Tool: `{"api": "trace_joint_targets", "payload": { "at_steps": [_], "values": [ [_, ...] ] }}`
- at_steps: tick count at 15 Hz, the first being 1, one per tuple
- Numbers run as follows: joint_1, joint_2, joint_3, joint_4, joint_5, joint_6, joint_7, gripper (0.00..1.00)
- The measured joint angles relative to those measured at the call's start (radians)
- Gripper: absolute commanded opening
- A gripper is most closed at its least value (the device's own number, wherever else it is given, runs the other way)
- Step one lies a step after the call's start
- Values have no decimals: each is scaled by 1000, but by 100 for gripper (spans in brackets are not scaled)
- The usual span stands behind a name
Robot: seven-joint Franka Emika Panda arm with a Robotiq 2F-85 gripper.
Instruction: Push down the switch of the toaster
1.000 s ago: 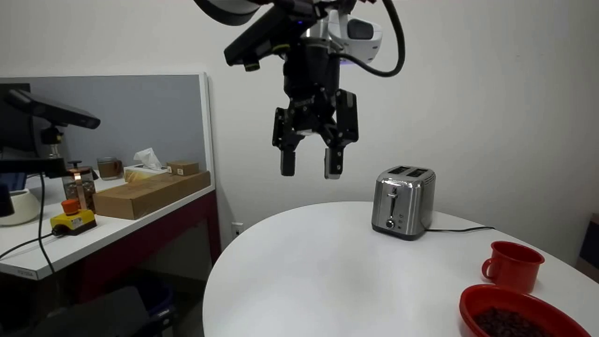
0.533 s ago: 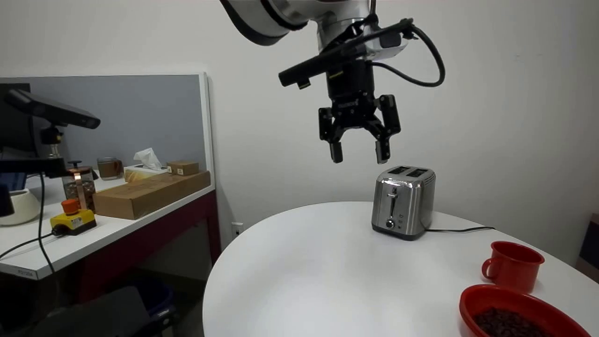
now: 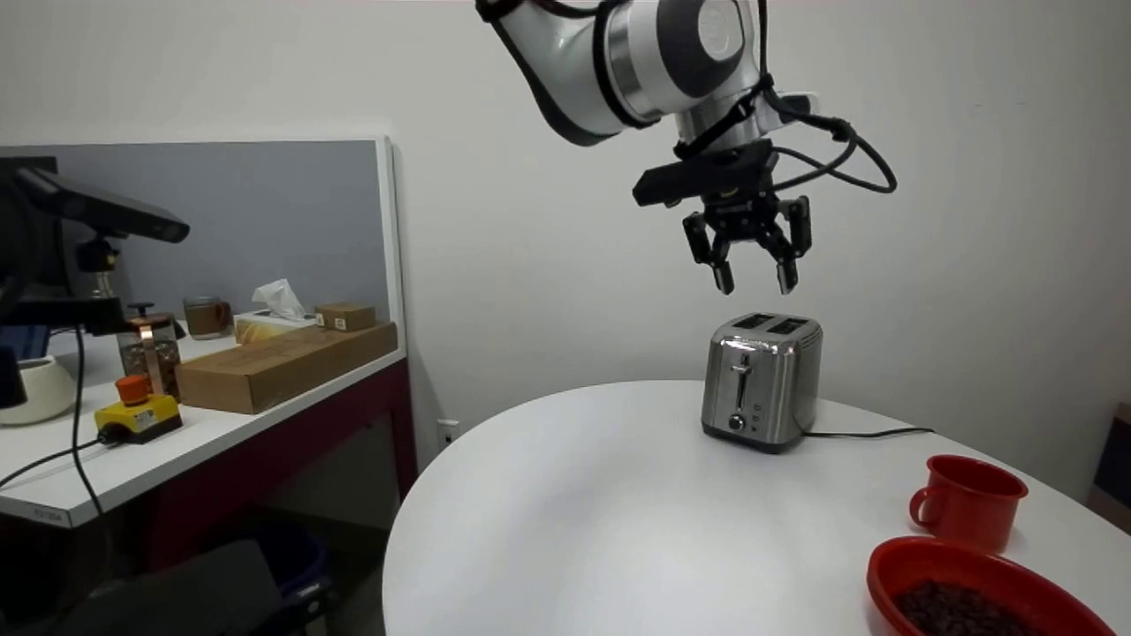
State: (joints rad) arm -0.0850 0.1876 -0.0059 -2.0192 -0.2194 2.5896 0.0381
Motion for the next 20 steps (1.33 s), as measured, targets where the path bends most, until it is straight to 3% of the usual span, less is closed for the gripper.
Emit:
{"api": "trace_joint_targets", "payload": {
  "at_steps": [6,20],
  "values": [
    [67,238,-29,198,-12,128,0,1],
    [107,551,-17,482,6,160,-1,0]
  ]
}}
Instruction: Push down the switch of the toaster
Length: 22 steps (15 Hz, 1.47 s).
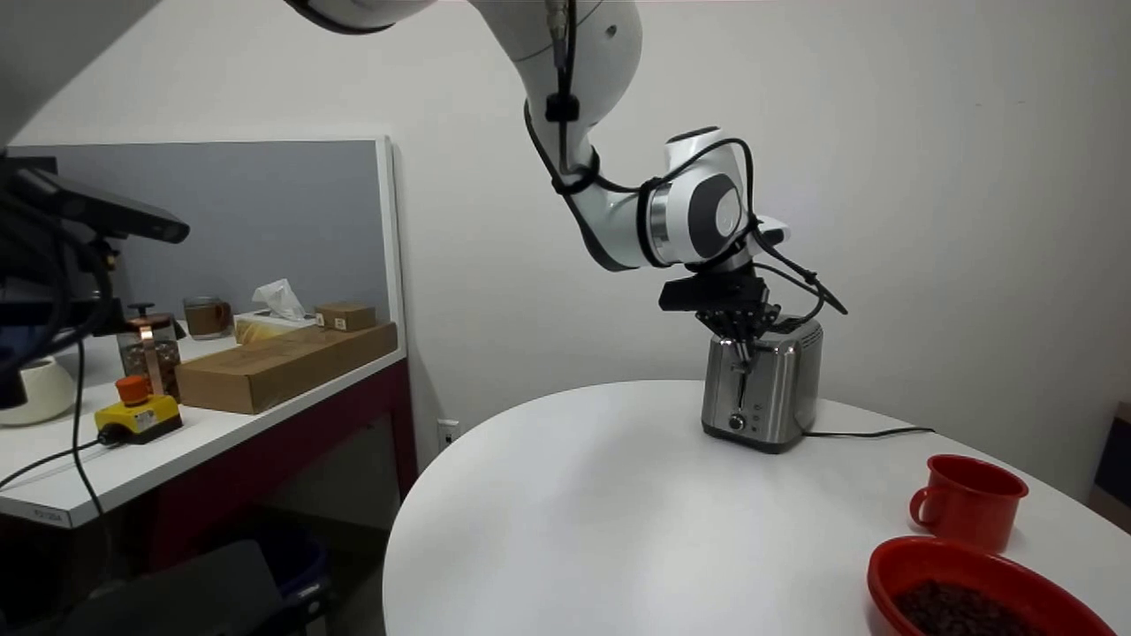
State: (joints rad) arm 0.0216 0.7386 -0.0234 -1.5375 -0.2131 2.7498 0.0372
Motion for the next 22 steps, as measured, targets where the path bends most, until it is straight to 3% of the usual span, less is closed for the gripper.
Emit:
{"api": "trace_joint_targets", "payload": {
  "at_steps": [17,18,19,22],
  "values": [
    [-3,149,4,93,3,-5,-49,0],
    [-3,149,4,93,3,-5,-52,26],
    [-3,149,4,93,5,-6,-54,27],
    [-5,150,4,103,44,-25,-53,47]
  ]
}}
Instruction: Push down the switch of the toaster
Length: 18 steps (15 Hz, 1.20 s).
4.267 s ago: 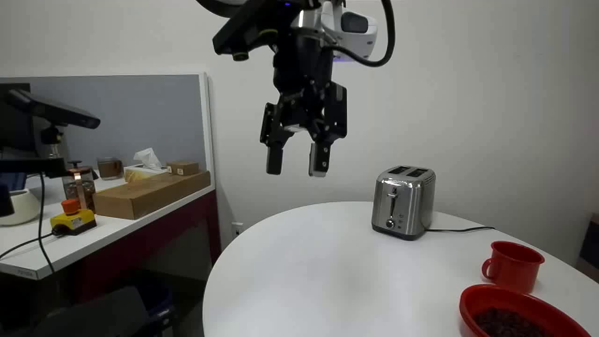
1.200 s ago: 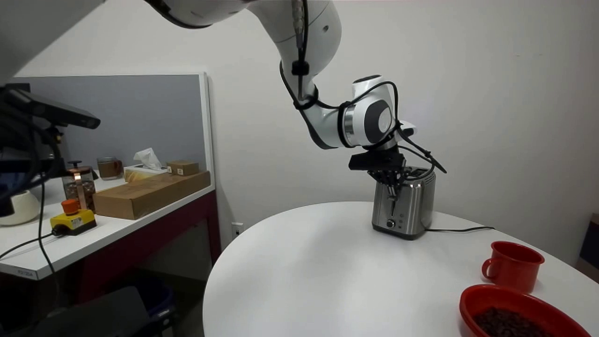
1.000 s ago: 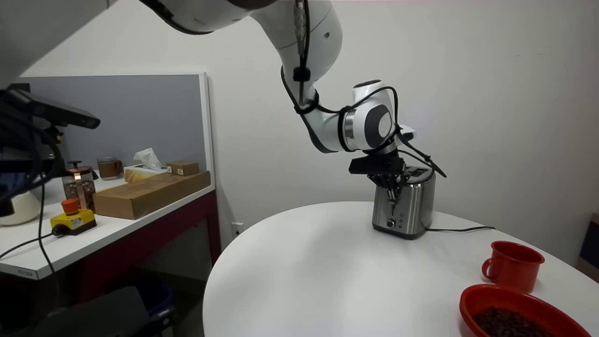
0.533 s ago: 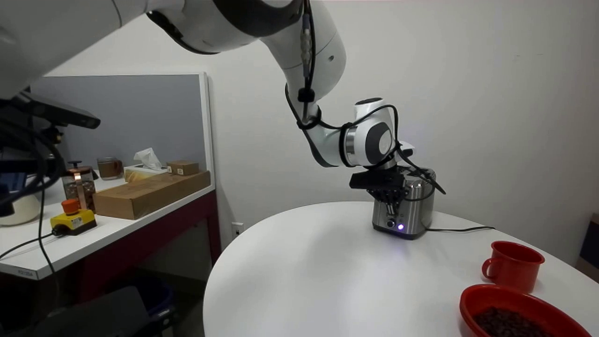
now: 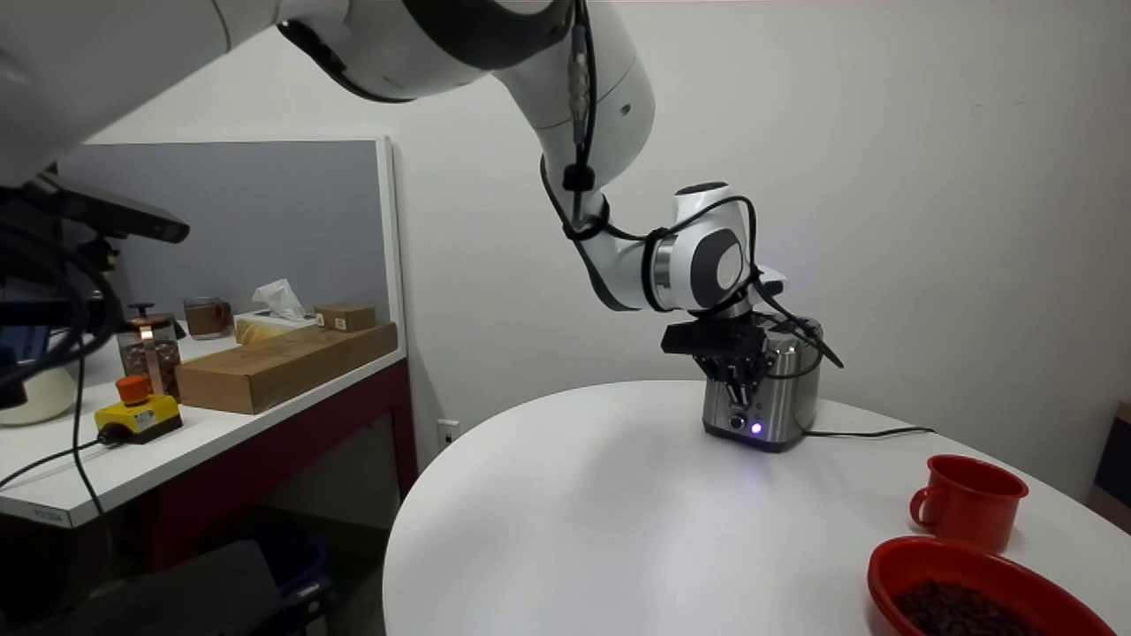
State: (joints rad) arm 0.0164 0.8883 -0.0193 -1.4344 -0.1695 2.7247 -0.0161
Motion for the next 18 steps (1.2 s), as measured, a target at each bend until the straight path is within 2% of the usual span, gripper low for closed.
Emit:
{"api": "trace_joint_targets", "payload": {
  "at_steps": [4,7,11,14,18],
  "values": [
    [-21,-7,5,8,77,-25,0,77],
    [-45,-52,20,-4,122,-104,0,98],
    [-80,-199,68,-101,182,-288,-21,100],
    [-101,-350,102,-235,239,-424,-71,100],
    [-104,-560,97,-439,236,-548,-147,100]
  ]
}}
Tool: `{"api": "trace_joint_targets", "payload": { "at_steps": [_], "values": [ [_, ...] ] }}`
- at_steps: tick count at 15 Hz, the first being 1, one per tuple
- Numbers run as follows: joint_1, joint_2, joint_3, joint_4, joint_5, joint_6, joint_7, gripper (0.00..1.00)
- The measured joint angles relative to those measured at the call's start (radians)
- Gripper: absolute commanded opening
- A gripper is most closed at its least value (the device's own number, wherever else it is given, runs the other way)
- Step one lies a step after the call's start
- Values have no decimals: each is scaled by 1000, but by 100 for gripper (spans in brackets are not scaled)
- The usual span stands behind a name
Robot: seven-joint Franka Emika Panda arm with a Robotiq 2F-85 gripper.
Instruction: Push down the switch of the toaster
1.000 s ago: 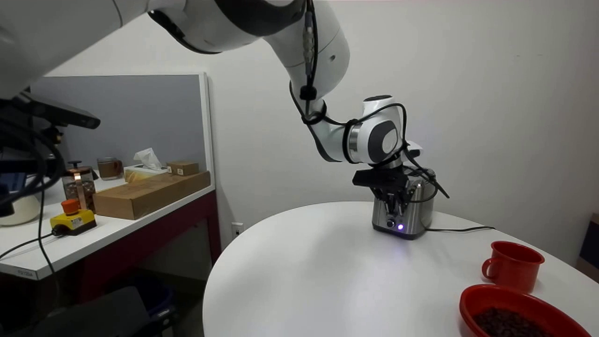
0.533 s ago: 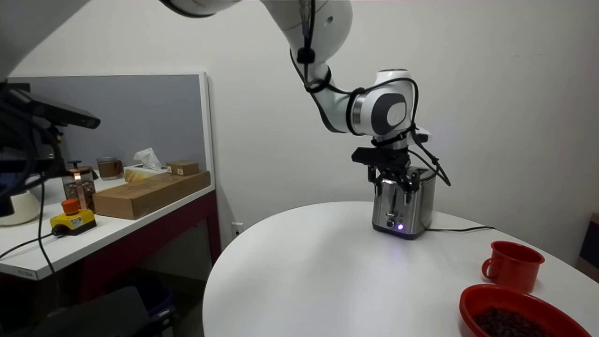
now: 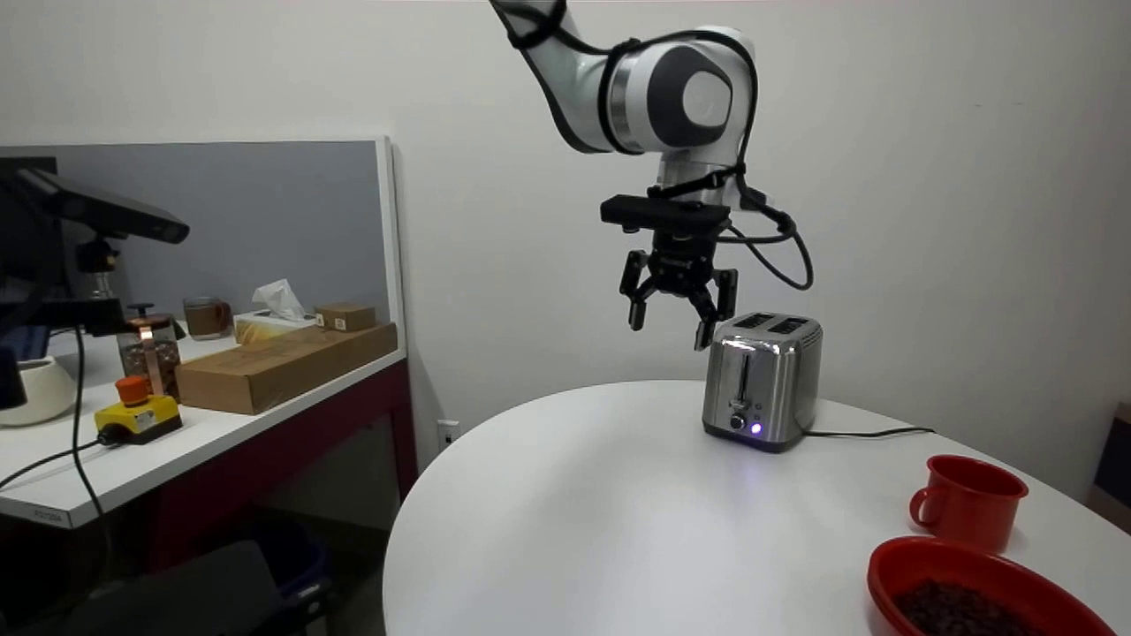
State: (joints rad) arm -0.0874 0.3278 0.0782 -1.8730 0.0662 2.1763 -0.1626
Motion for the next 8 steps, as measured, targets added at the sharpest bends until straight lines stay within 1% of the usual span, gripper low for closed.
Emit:
{"api": "trace_joint_targets", "payload": {
  "at_steps": [3,5,8],
  "values": [
    [4,-149,-18,-162,-82,-19,-54,100],
    [11,-237,-29,-259,-156,-8,-59,100],
    [18,-318,-35,-346,-189,13,-59,100]
  ]
}}
